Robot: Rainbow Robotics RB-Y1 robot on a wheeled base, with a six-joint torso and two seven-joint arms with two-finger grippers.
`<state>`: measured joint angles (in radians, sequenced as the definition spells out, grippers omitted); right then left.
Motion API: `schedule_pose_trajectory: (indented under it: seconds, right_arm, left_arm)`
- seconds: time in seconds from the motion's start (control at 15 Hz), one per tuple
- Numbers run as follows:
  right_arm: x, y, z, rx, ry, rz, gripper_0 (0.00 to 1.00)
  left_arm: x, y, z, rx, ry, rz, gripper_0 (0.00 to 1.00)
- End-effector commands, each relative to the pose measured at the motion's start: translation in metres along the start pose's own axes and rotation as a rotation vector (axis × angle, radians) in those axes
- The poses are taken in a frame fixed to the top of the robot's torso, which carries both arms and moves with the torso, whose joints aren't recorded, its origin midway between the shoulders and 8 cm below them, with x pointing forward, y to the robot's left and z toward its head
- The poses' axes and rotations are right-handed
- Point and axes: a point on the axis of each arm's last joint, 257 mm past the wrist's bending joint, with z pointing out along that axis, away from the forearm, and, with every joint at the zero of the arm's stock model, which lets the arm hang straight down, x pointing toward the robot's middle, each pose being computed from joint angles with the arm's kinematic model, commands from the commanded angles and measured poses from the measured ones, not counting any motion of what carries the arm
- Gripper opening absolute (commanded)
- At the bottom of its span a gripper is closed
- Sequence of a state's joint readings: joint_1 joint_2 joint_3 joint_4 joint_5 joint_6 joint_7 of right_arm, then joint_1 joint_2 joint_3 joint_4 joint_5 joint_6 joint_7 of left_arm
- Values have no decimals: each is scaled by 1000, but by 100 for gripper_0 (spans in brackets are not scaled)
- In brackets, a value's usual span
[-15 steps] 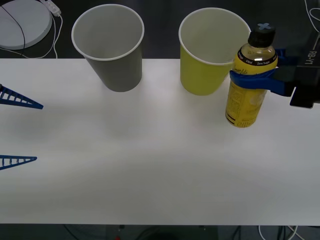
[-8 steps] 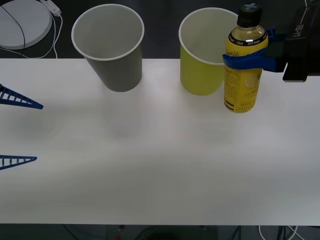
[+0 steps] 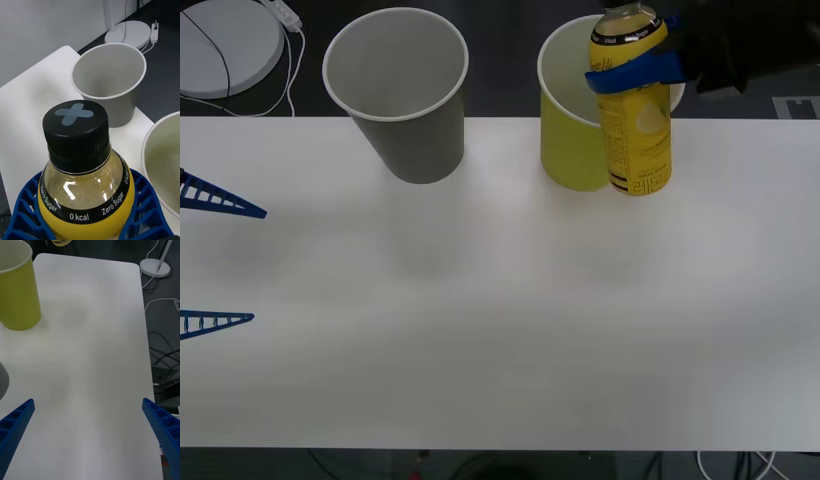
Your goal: Put the can into the green bin and the plastic bottle into the gray bin
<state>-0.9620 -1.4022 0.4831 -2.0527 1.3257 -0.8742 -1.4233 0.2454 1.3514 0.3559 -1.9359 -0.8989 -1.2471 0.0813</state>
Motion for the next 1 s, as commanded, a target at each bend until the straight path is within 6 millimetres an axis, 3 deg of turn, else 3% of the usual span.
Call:
schedule_pose_trajectory:
  seconds: [0.07, 0.33, 1.0]
  right_arm:
    - [-16, -7, 14, -6, 62, -16, 0]
    - [-46, -17, 42, -30, 84, 8, 0]
    - [-98, -40, 106, 8, 135, 54, 0]
  left_arm:
    - [0, 0, 0, 0, 0, 0, 100]
    - [0, 0, 0, 0, 0, 0, 100]
    - [0, 0, 0, 0, 0, 0, 100]
